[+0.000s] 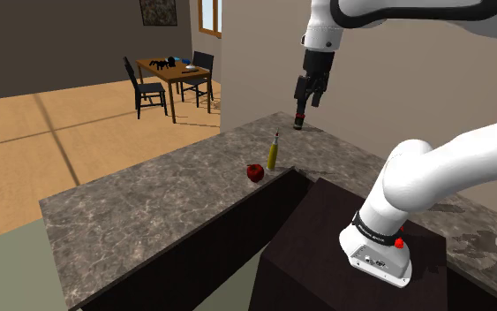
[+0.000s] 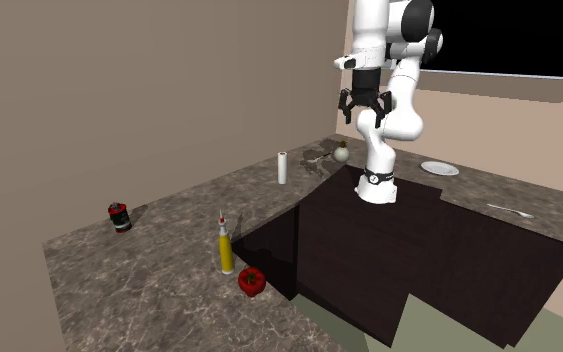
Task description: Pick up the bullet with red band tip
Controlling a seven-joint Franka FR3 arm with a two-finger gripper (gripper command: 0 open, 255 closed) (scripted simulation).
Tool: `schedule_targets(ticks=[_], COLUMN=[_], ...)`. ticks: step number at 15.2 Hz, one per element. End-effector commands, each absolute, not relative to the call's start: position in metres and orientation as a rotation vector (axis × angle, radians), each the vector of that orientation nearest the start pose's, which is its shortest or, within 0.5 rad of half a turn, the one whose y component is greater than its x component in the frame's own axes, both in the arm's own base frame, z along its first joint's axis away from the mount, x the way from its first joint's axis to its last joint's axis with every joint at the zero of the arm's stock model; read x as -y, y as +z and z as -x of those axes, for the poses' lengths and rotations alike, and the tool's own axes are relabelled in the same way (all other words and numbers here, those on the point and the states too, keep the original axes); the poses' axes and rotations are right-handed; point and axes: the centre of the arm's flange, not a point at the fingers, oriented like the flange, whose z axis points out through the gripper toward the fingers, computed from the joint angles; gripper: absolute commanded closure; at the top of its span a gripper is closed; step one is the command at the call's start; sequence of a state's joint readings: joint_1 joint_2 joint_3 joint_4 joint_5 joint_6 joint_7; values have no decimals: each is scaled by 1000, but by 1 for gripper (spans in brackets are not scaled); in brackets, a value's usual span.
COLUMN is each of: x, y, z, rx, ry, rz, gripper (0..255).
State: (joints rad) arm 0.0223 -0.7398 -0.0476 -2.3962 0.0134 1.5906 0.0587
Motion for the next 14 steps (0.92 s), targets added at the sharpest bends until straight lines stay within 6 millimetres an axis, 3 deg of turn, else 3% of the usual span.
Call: schedule_targets(ticks=[1,14], x=[10,132], y=[559,464], z=[-318,-406], rx=[-110,69], ry=[104,237], rz=[3094,3093], gripper=[0,0])
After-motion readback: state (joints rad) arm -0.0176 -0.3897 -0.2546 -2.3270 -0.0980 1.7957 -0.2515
